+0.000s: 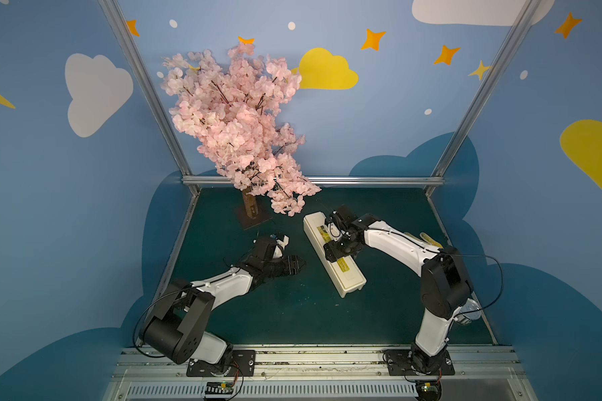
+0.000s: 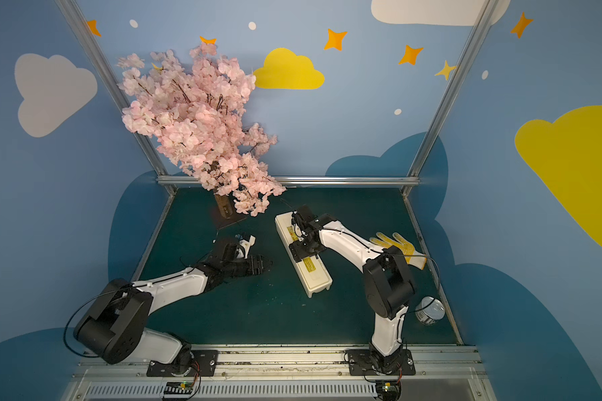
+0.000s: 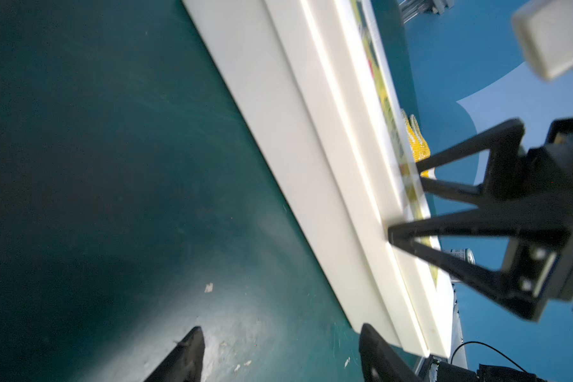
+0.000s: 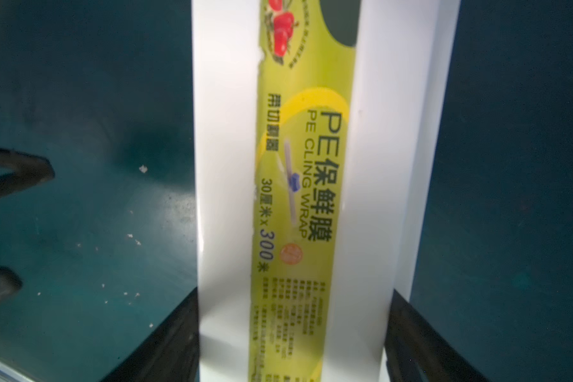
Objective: Put plastic wrap rolls into dispensers
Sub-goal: Move the plastic wrap cutting box to the center of the board.
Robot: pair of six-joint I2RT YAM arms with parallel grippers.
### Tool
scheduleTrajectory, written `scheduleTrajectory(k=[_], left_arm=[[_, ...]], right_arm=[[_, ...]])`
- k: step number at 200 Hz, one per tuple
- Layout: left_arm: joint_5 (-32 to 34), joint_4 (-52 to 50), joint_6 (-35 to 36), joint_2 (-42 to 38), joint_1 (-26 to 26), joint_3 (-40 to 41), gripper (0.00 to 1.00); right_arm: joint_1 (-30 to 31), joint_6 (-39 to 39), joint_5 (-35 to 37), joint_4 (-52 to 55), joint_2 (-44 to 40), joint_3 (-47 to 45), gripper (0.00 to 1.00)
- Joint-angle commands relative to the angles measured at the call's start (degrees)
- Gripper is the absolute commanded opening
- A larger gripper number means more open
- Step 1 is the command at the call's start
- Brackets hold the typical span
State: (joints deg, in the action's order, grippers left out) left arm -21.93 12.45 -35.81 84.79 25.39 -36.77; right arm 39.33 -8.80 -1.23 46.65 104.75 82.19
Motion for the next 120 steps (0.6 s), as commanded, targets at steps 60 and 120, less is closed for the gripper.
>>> scheduleTrajectory(k=[60,120], left_arm=[[-3.3,4.2,0.9,3.1,-2.9,-2.5,0.70],[-7.7,11.9,-0.3,6.5,-4.6,-0.7,0.43]], right_arm=[[6.4,-8.4,-8.2,12.5,-5.4,-8.9,0.78],[7.0,-6.2,-6.2,16.8,-7.2,-0.9,0.87]])
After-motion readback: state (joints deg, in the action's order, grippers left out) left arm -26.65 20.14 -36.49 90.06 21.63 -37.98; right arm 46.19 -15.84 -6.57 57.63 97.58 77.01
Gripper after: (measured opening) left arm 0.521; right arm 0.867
